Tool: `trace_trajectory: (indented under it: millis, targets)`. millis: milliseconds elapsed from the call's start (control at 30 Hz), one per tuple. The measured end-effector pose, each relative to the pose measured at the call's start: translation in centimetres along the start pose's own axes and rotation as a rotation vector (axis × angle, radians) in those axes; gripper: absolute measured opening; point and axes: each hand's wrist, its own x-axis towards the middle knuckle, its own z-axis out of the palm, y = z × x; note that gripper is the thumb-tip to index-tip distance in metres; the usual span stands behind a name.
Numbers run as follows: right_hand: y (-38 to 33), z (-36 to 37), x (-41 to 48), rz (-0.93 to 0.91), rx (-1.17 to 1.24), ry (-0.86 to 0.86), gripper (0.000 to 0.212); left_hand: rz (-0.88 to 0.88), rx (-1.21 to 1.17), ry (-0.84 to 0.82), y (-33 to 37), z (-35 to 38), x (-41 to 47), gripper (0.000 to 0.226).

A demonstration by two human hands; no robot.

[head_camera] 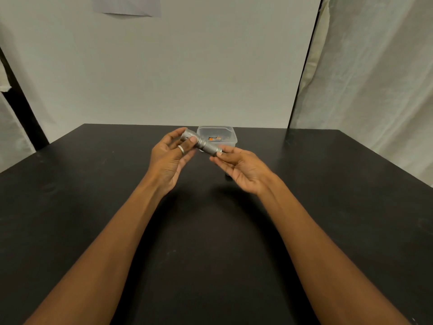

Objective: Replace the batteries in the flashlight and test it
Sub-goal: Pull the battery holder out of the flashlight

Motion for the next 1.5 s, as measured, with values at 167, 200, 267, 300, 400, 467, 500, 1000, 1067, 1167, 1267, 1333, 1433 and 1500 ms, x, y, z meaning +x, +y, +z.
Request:
trace_trajectory:
  millis: [167, 200, 267, 300, 400, 467, 500, 1000, 1067, 1167, 1267, 1333, 1433, 1500]
  targets:
    - [0.2, -0.3, 0.1, 0.01, 0.027, -0.011, 0.038, 0.009, -0.022, -0.041, 0.1, 0.2, 0.2, 0.049]
    - [0.1, -0.4, 0.1, -0.004, 0.029, -0.003, 0.036, 0.01, -0.019, -0.041, 0.2, 0.2, 0.2, 0.049]
    - [-0.2, -0.7, 0.2, -0.054, 0.031, 0.018, 0.026, 0.005, 0.018, -0.041, 0.3, -0.1, 0.2, 0.048]
    - [-0.4, -0.9, 0.2, -0.083, 0.025, 0.029, 0.021, 0.001, 0.071, -0.044, 0.3, -0.3, 0.2, 0.046]
    - [-0.8, -1.3, 0.3, -0.159, -0.053, 0.059, 0.018, 0.028, 0.409, -0.071, 0.3, -0.9, 0.0, 0.045]
    - [-0.8, -1.4, 0.3, -0.199, -0.118, 0.066, 0.019, 0.078, 0.654, -0.121, 0.1, -1.0, 0.0, 0.049]
    - [-0.8, -1.3, 0.3, -0.216, -0.145, 0.063, 0.019, 0.098, 0.745, -0.158, 0.0, -1.0, 0.0, 0.05]
    - [-0.9, -0.3, 0.5, -0.423, -0.468, 0.115, 0.026, 0.336, 1.431, -0.135, -0.6, -1.2, -0.5, 0.044]
    - [-1.2, -0.4, 0.4, -0.441, -0.401, 0.124, 0.023, 0.265, 1.424, -0.109, -0.5, -1.4, -0.5, 0.045]
    - [-1.4, -0.5, 0.4, -0.439, -0.271, 0.152, 0.021, 0.152, 1.344, -0.072, -0.5, -1.7, -0.5, 0.045]
    - [-1.2, -0.9, 0.6, -0.405, -0.178, 0.213, 0.025, 0.112, 1.282, -0.03, -0.6, -1.8, -0.5, 0.042]
    - [-1.0, -1.2, 0.7, -0.371, -0.166, 0.247, 0.024, 0.084, 1.257, -0.007, -0.6, -1.8, -0.5, 0.043]
    - [-0.9, -1.5, 0.7, -0.34, -0.185, 0.269, 0.019, 0.054, 1.227, 0.012, -0.6, -1.9, -0.6, 0.044]
    - [-0.9, -1.5, 0.6, -0.335, -0.181, 0.26, 0.015, 0.039, 1.218, 0.012, -0.7, -2.1, -0.5, 0.047]
